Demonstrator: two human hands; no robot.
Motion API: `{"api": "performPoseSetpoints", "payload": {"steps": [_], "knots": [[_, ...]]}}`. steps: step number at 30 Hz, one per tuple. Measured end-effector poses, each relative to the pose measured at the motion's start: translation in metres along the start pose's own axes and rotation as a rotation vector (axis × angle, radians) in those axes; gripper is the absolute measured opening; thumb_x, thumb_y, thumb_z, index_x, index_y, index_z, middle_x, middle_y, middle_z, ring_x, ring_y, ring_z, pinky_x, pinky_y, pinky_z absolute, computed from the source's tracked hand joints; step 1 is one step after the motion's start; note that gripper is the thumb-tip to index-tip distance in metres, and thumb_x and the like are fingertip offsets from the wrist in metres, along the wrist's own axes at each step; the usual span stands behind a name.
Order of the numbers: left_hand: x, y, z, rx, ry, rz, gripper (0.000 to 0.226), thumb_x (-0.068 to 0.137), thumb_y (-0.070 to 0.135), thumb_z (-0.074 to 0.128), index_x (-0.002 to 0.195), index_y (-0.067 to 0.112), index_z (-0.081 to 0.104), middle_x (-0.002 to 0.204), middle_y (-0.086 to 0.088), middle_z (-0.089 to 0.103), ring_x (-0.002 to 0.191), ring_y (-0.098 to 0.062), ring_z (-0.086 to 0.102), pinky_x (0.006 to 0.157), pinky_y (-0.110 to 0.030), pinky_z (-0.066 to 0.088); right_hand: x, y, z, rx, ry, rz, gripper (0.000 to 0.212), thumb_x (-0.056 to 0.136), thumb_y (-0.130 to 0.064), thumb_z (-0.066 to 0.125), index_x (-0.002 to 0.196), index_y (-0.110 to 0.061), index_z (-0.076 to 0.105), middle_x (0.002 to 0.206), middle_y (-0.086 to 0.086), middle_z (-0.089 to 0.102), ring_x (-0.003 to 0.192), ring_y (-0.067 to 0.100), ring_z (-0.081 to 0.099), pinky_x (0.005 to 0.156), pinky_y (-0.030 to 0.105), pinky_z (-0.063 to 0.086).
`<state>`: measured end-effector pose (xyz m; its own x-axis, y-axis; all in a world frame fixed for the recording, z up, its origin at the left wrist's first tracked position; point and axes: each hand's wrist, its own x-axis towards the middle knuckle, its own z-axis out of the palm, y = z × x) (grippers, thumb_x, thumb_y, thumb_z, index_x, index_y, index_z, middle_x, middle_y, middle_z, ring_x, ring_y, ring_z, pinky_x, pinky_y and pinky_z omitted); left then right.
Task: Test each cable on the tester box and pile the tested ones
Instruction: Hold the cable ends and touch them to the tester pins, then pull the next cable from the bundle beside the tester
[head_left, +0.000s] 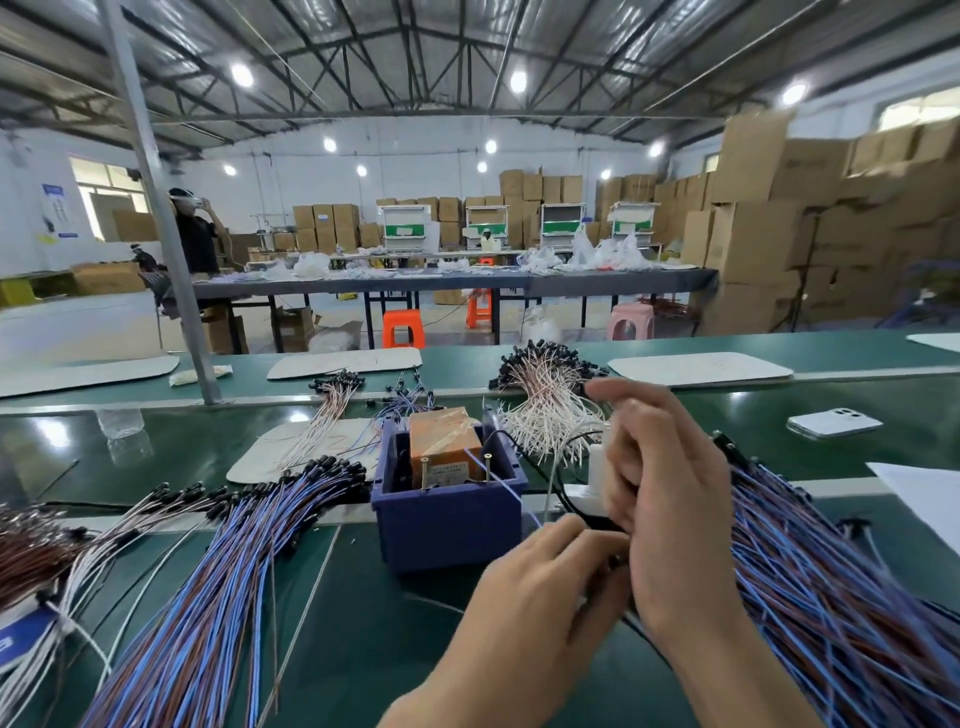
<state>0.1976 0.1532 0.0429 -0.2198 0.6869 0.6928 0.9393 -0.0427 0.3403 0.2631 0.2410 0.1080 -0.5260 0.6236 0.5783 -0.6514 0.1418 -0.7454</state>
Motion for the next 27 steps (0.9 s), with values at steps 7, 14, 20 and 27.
{"api": "performPoseSetpoints", "payload": {"steps": [7,14,20,27], "knots": [[0.056,0.044,-0.016,-0.477,0.148,-0.128,0.013,0.101,0.045,0.051,0.095,0.043,0.063,0.087,0.015,0.069,0.07,-0.006,0.062,0.062,-0.018,0.049,0.006,-0.044,-0.014,-0.344,-0.021,-0.193,0.035,0.103,-0.048,0.037,0.131,-0.04,0.056,0.102,-0.018,0.068,0.096,-0.001,0.065,0.077,0.012,0.05],[0.095,0.042,-0.02,-0.873,0.266,-0.389,0.025,0.106,0.027,0.046,0.106,0.013,0.067,0.077,0.005,0.068,0.058,-0.011,0.059,0.051,-0.025,0.048,0.003,-0.039,-0.048,-0.537,-0.022,-0.004,0.022,0.102,-0.026,0.051,0.105,-0.038,0.07,0.071,-0.027,0.067,0.063,-0.007,0.06,0.058,0.005,0.042],[0.114,0.03,0.004,-0.926,0.171,-0.486,0.025,0.107,0.024,0.046,0.101,0.013,0.068,0.074,0.007,0.068,0.056,-0.009,0.059,0.047,-0.019,0.045,0.015,-0.05,-0.089,-0.984,-0.015,-0.036,0.012,0.097,-0.045,0.053,0.093,-0.045,0.065,0.069,-0.025,0.064,0.056,0.001,0.057,0.048,0.014,0.04],[0.134,0.006,0.074,-0.235,-0.369,-0.545,0.048,0.106,0.041,0.044,0.089,0.003,0.069,0.08,-0.009,0.071,0.065,-0.022,0.068,0.071,-0.036,0.06,0.008,-0.022,-0.141,-1.697,0.016,0.226,0.026,0.104,-0.042,0.043,0.123,-0.035,0.06,0.111,-0.007,0.051,0.087,0.015,0.058,0.07,0.031,0.045]]}}
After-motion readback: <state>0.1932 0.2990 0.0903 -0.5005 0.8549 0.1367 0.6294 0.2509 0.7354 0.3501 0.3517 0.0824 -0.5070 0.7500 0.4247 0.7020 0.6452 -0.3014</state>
